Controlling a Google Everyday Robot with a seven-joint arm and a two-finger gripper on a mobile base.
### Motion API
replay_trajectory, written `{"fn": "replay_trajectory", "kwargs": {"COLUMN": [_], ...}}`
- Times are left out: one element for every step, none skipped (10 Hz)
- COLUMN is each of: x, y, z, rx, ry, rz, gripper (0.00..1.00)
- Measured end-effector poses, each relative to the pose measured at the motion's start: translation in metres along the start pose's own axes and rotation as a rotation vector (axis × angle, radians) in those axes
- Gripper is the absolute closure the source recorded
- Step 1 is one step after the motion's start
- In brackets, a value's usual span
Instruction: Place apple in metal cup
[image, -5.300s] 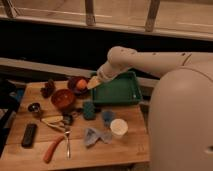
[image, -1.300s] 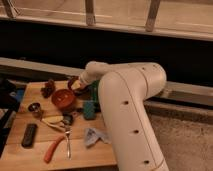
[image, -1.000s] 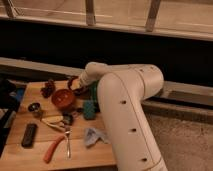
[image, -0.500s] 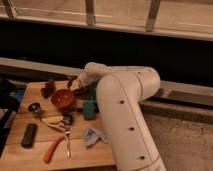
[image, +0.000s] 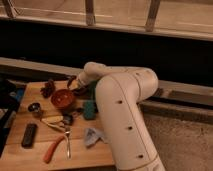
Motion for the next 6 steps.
{"fn": "replay_trajectory", "kwargs": {"x": [-0.0023,-0.0041,-0.0059,-0.0069,-0.0062,-0.0060], "y": [0.0001,0.0003,0.0014,0.0029,0.0021,0.0018], "z": [0.0022,0.0038,0.0054,0.0068,0.0059,0.0052], "rx": [-0.001,-0.002,-0.003,-0.005,-0.003,-0.002], "ry": [-0.004,-0.006,-0.008,-0.008,-0.009,-0.009], "rz": [0.000,-0.003,-0.008,-0.010,-0.009,-0.010], "gripper": [0.32,0.37,0.46,0.55,0.68,0.72]}}
